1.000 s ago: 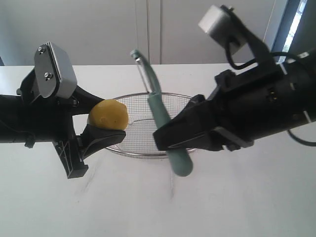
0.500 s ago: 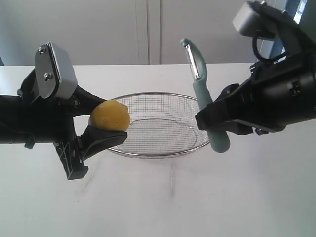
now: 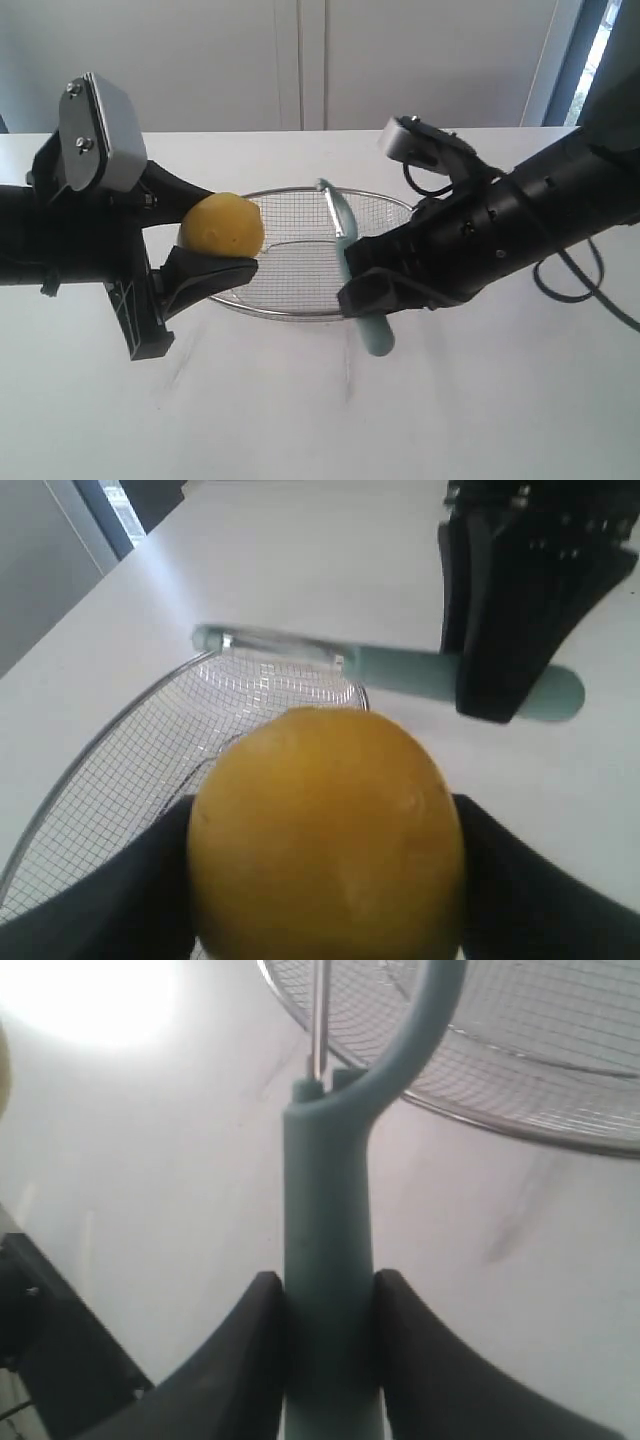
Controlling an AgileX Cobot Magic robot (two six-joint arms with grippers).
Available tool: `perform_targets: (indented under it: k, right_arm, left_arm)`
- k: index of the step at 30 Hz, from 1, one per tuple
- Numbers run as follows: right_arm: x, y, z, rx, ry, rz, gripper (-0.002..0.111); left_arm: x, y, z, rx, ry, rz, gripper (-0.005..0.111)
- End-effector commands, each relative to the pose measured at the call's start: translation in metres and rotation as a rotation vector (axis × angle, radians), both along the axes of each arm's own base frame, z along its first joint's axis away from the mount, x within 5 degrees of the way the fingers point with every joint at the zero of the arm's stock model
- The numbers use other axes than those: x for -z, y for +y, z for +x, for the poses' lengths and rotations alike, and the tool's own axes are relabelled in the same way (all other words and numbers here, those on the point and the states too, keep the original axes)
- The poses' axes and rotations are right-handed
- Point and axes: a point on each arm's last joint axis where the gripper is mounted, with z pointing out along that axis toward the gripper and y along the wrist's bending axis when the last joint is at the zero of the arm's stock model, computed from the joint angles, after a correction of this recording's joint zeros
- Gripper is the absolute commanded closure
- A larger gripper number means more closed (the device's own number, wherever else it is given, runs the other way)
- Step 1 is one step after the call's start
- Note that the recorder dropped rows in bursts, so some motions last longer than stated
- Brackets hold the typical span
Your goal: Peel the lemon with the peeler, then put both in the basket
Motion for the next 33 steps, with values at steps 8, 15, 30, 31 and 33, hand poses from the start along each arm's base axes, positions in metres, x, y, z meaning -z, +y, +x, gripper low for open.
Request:
perform_targets:
  k: [8, 15, 30, 31, 33]
  right_arm:
    - [0.029, 0.032, 0.007, -0.122, 0.186, 0.286, 0.108]
    - [0.034, 0.053, -0.002, -0.193, 0.187, 0.317, 0.108]
    - [0.034, 0.054, -0.004, -0.204, 0.195, 0.324, 0.108]
    - [0.034, 0.054, -0.004, -0.205, 0.194, 0.323, 0.108]
    - [0.033, 0.053, -0.003, -0.198, 0.189, 0.322, 0.108]
  left_arm:
    - [-0.012, -0.002, -0.006, 0.087, -0.148, 0.010, 0.107]
    - [-0.012, -0.002, -0.005, 0.081, -0.149, 0.014, 0.107]
    - [-0.010, 0.002, 0.001, 0.012, -0.161, 0.052, 0.107]
    - [-0.010, 0.002, 0.001, 0.012, -0.159, 0.053, 0.107]
    - [-0.010, 0.002, 0.001, 0.012, -0.159, 0.053, 0.107]
